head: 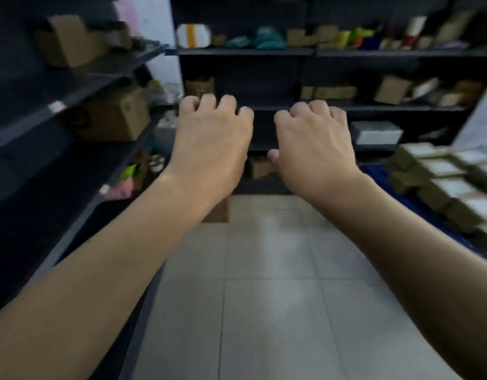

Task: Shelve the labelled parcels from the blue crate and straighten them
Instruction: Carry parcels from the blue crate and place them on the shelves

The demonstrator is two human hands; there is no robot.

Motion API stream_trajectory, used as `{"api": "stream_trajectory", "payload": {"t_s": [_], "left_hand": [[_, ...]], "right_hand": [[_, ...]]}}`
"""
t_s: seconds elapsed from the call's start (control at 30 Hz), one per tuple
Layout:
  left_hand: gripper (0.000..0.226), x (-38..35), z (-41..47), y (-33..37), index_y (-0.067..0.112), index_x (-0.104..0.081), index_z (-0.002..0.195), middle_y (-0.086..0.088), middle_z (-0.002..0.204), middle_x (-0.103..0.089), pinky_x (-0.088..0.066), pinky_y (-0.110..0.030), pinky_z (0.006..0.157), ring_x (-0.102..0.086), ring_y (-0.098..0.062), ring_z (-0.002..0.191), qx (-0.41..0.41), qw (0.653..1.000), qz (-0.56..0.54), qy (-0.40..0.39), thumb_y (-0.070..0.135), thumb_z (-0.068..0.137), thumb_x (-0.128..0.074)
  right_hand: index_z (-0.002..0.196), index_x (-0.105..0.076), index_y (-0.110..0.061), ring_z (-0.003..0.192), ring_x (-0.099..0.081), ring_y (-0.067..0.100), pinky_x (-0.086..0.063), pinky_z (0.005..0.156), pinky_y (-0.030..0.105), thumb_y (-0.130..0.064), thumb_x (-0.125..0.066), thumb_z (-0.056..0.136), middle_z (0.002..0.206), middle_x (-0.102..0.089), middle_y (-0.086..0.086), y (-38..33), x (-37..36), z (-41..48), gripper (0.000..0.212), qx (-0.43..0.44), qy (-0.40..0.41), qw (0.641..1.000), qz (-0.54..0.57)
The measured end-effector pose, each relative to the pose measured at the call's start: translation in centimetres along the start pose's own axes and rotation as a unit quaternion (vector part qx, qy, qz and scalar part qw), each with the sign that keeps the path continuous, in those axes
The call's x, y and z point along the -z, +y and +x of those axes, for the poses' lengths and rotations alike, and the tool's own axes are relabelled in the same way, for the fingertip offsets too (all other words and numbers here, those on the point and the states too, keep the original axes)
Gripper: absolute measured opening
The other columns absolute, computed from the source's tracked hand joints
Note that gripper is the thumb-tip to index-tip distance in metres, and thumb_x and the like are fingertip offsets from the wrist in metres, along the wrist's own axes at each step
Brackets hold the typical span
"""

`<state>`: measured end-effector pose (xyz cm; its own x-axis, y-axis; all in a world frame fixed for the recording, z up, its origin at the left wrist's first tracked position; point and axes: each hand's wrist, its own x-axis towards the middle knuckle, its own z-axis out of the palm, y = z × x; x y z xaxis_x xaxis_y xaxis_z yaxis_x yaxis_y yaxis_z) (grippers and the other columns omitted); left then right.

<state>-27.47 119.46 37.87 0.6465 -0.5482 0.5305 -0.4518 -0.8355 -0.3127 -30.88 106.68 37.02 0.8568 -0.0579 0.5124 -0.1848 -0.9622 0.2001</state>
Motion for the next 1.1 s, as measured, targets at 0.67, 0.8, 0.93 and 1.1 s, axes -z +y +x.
{"api": "stream_trajectory", "payload": {"t_s": [0.67,0.8,0.93,1.1], "left_hand": [[0.036,-11.1,31.9,34.3,0.013,-0.055,0.123,-0.01,0.119,-0.059,-0.035,-0.043,0.095,-0.053,-0.031,0.109,-0.348,0.882,-0.296,0.118,0.028,0.091,-0.055],[0.036,-12.8,36.5,40.1,0.012,-0.054,0.125,-0.011,0.122,-0.058,-0.032,-0.044,0.1,-0.052,-0.032,0.114,-0.383,0.859,-0.322,0.11,0.027,0.092,-0.054],[0.038,-14.8,40.0,46.2,0.011,-0.055,0.126,-0.011,0.122,-0.059,-0.034,-0.043,0.099,-0.053,-0.032,0.114,-0.414,0.833,-0.353,0.096,0.028,0.092,-0.055],[0.039,-18.6,44.2,54.3,0.011,-0.054,0.126,-0.011,0.124,-0.059,-0.037,-0.043,0.096,-0.053,-0.029,0.114,-0.429,0.82,-0.375,0.047,0.027,0.09,-0.057]], "right_hand": [[0.123,-0.053,-0.012,0.12,-0.047,0.033,-0.035,0.1,0.045,-0.023,-0.062,0.087,0.124,-0.056,0.012,36.5,-12.9,3.4,0.039,-0.409,-0.141,0.883,-0.18],[0.119,-0.056,-0.011,0.115,-0.049,0.032,-0.036,0.096,0.043,-0.021,-0.061,0.087,0.121,-0.058,0.012,42.4,-15.8,3.2,0.034,-0.473,-0.152,0.845,-0.196],[0.118,-0.057,-0.011,0.113,-0.05,0.033,-0.036,0.095,0.043,-0.029,-0.057,0.09,0.119,-0.059,0.012,47.7,-18.3,1.9,0.033,-0.515,-0.163,0.817,-0.201],[0.123,-0.056,-0.011,0.111,-0.052,0.032,-0.039,0.093,0.043,-0.033,-0.056,0.091,0.118,-0.059,0.012,54.9,-22.8,1.0,0.039,-0.535,-0.17,0.809,-0.174]]}}
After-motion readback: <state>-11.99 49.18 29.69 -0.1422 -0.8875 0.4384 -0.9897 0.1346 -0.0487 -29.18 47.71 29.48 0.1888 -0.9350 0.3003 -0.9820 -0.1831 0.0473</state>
